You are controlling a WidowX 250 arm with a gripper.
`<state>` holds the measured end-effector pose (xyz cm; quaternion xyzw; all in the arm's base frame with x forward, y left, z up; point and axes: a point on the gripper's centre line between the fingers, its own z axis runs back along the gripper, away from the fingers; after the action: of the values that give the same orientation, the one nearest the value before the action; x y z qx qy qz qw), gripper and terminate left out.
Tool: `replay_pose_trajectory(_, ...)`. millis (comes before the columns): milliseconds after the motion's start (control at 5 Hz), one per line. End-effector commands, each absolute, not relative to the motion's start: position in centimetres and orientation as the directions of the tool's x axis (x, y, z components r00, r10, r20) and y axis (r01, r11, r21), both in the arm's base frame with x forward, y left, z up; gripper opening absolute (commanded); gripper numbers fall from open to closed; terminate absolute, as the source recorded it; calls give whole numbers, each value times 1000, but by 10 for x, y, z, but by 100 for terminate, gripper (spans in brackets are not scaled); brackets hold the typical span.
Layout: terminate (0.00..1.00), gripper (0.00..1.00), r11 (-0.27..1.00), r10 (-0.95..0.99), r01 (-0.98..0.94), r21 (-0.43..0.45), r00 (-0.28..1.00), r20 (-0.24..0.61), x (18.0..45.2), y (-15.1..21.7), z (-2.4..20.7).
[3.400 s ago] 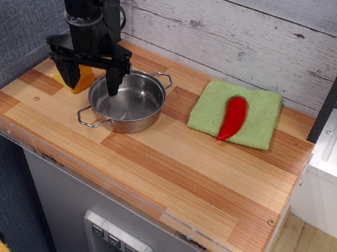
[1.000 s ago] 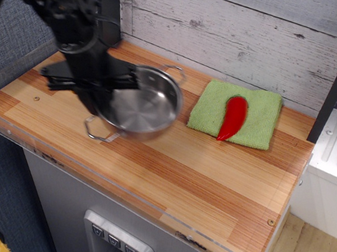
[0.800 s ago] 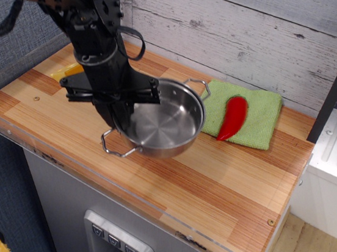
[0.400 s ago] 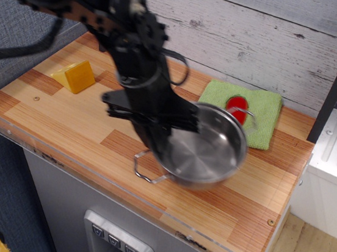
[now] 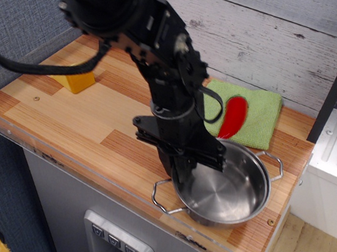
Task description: Move the pot to the bottom right corner of the table.
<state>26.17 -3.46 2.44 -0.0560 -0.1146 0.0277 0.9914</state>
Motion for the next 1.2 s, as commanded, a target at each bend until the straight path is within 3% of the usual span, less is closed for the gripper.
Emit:
replay_pose_trajectory(0, 0, 0, 992, 72, -46, -114, 970, 234, 264, -30, 17)
replay_pose_trajectory(200, 0, 100, 995, 55, -33, -97, 971, 235, 265, -25, 19)
replay_pose_trajectory(600, 0, 100, 996, 55, -36, -82, 969, 241, 258, -14, 32)
replay_pose_trajectory(1000, 0, 100, 991, 84, -53, -126, 963, 255, 253, -10, 53)
